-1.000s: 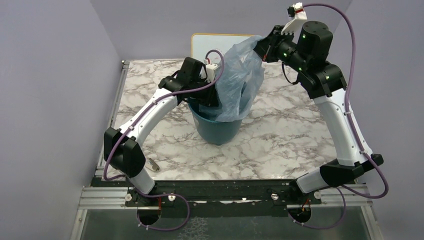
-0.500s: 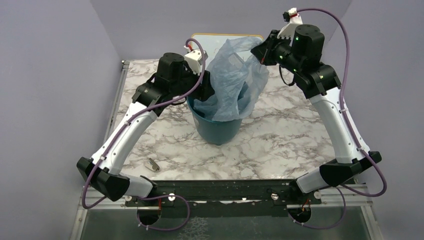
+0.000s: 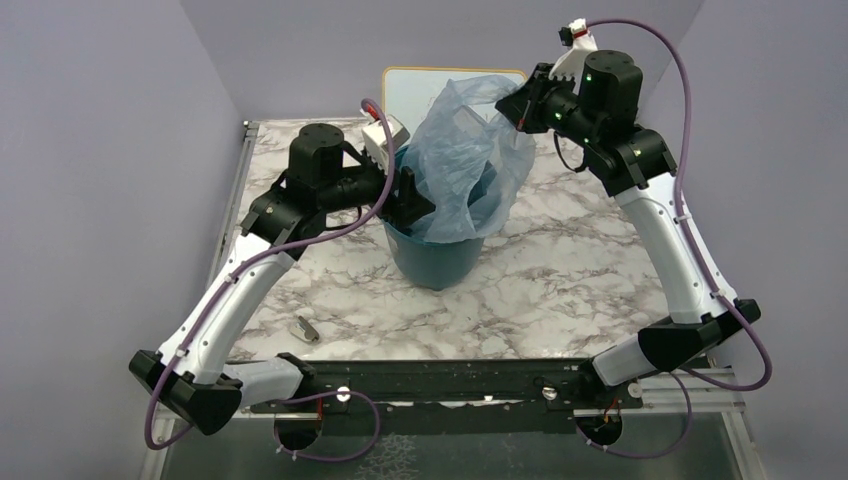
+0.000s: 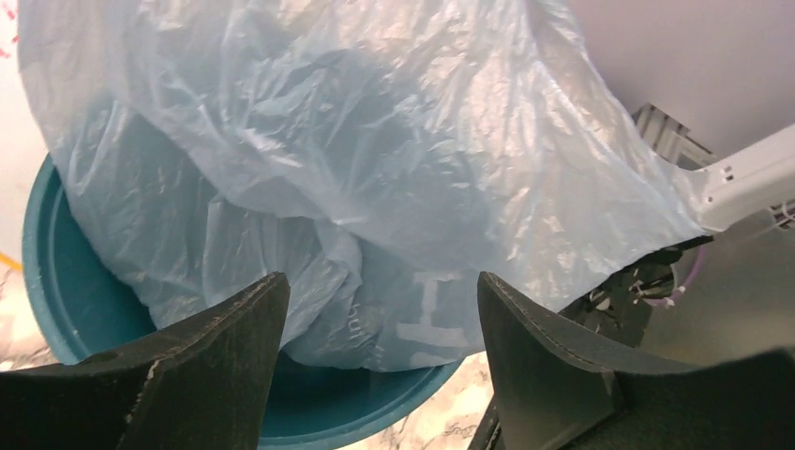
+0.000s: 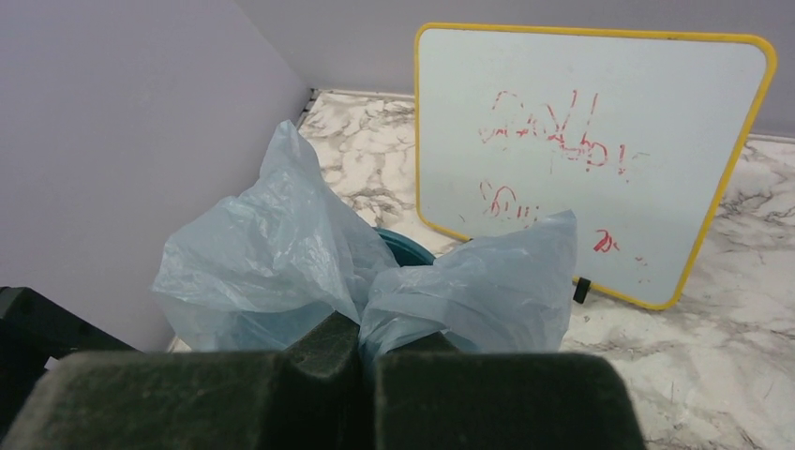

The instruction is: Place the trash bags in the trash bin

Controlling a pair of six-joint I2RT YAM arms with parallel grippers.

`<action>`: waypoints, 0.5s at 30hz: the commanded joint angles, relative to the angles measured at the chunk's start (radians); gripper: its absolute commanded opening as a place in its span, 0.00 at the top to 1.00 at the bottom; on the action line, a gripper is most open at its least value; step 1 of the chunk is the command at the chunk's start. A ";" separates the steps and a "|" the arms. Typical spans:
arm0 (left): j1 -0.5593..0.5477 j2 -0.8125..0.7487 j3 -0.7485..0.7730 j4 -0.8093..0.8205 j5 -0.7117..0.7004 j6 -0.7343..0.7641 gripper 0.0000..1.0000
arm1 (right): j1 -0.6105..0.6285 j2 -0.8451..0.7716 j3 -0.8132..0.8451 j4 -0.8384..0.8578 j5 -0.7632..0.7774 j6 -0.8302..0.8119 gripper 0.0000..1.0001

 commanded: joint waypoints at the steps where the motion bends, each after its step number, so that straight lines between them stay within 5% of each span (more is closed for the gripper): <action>1: -0.001 -0.031 -0.017 0.099 0.133 0.009 0.24 | -0.003 0.000 -0.002 0.039 -0.058 0.019 0.99; 8: -0.017 0.015 -0.083 0.257 0.299 -0.086 0.22 | -0.002 0.007 0.017 0.016 -0.091 0.024 1.00; 15: -0.058 0.045 -0.099 0.257 0.188 -0.080 0.19 | -0.001 0.005 0.020 0.016 -0.084 0.023 0.99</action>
